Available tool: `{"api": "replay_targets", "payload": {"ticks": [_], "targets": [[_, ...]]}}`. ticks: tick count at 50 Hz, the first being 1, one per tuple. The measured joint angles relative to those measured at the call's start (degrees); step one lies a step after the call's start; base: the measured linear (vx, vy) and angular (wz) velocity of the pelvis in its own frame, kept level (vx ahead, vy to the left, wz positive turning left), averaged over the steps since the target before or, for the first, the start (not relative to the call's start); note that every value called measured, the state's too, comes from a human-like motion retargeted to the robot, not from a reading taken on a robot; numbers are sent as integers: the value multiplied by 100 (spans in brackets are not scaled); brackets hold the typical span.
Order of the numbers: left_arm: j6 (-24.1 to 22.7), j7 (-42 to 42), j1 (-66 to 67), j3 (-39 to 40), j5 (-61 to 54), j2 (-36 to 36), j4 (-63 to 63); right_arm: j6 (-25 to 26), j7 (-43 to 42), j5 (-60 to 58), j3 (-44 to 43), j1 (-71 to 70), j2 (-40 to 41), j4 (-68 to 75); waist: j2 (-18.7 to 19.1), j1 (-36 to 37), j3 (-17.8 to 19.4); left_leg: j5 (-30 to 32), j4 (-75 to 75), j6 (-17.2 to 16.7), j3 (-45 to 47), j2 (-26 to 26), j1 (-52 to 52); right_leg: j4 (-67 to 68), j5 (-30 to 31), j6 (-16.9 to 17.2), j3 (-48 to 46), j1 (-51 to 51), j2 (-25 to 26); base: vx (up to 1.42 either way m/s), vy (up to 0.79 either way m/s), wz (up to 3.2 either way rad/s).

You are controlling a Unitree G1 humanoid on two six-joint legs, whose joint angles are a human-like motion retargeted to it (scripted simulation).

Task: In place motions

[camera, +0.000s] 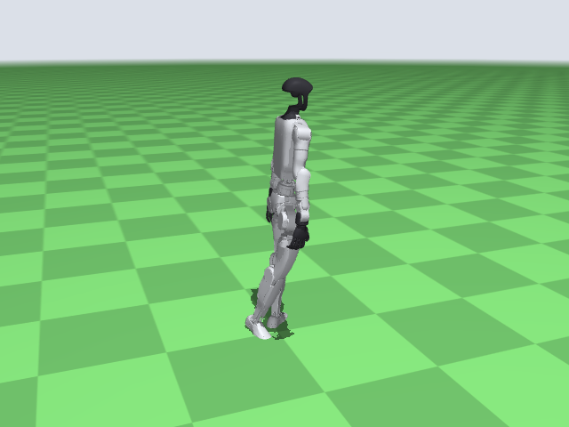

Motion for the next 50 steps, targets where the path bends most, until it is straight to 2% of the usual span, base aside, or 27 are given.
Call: {"api": "replay_targets", "payload": {"ticks": [3, 5, 7, 8, 10, 12, 14, 18, 23, 25, 27, 31, 34, 40, 45, 50], "targets": [[9, -42, 52, 113, 49, -125, 170, -34, -92, 55, 61, -98, 21, -226, 213, 124, -16, 9, -55, -26, -375, 103, -55, 437, 311, -72, -111, 162, -64, 62, 26, 100], [-7, 11, 58, 176, 90, -207, 229, -153, -262, 277, 103, -180, 84, -387, 500, 46, 55, -75, 23, -25, -766, 325, -83, 1181, 598, -333, 104, 171, -229, 39, 14, 137], [-14, 3, 95, 190, 126, -222, 249, -298, -331, 402, 183, -203, 175, -572, 784, -151, 42, -207, 222, 25, -1234, 550, -242, 2353, 660, -736, 982, -234, -589, 38, 4, 178], [8, -30, 123, 188, 172, -204, 269, -336, -311, 397, 239, -168, 234, -672, 843, -306, -20, -246, 306, 68, -1500, 551, -371, 2822, 624, -826, 1609, -570, -690, 44, -1, 206], [90, -93, 128, 162, 309, -123, 316, -348, -245, 371, 384, -96, 379, -806, 819, -550, -125, -252, 391, 161, -1959, 430, -591, 3314, 451, -619, 3115, -1298, -512, 43, -6, 212], [144, -115, -1, -11, 405, -16, 320, -361, -219, 409, 454, -89, 505, -838, 783, -652, -14, -224, 412, 215, -2419, 330, -651, 3319, 322, -520, 3991, -1570, -69, 25, -12, 204], [148, -148, -150, -194, 437, 80, 228, -415, -187, 404, 556, -110, 588, -844, 746, -709, 151, -169, 363, 247, -2836, 239, -647, 3169, 198, -536, 4475, -1706, 196, 10, -17, 192], [153, -301, -375, -351, 482, 182, -97, -484, -126, 117, 851, -165, 661, -768, 614, -875, 264, -48, 223, 279, -3544, -13, -707, 2392, -57, -519, 5236, -2003, 467, 12, -20, 180], [77, -323, -505, -426, 296, 71, -303, -419, -153, -153, 998, -222, 681, -431, 227, -947, 335, 31, 29, 322, -4063, -594, -471, 648, -276, -201, 6851, -2070, 587, 15, -15, 165], [91, -355, -548, -449, 247, 38, -267, -377, -147, -148, 965, -240, 702, -317, 68, -986, 446, 24, 0, 338, -4267, -827, -264, 73, -113, -39, 6895, -1881, 406, 13, -7, 146], [156, -446, -571, -448, 331, 52, -182, -359, -143, -66, 925, -230, 749, -190, -19, -973, 478, 7, -3, 328, -4520, -964, -95, -282, 109, -187, 6558, -1624, 294, 18, -7, 96], [281, -511, -502, -515, 738, 74, 100, -276, 17, 10, 721, -223, 838, 101, -83, -267, 289, -66, -77, 283, -4493, -983, 88, -354, 32, -59, 6370, -1308, 244, 17, -8, 12], [228, -330, -341, -552, 699, 46, 344, -234, 66, -185, 722, -287, 865, 122, -59, 55, 185, -128, -146, 266, -4555, -951, 197, -354, 19, -164, 6253, -1242, 314, 4, -7, -11], [412, -372, 4, -95, 857, 18, 724, -301, 111, -564, 1217, -416, 909, -388, 207, -451, -96, -255, -205, 149, -4654, -808, 164, -338, -85, -283, 6275, -1279, 527, -4, -6, 21], [409, -362, 84, -125, 895, -10, 560, -382, 138, -264, 1168, -430, 987, -609, 171, -459, 54, -399, 10, 26, -4752, -812, 145, -378, -103, -311, 6343, -1181, 562, -15, -10, 21], [276, -220, 41, -326, 748, -43, 192, -199, 218, -348, 1019, -411, 918, -380, 91, -479, 68, -526, 671, -441, -4936, -831, -206, -404, -110, -270, 6178, -1207, 429, -12, -10, 60]]}}
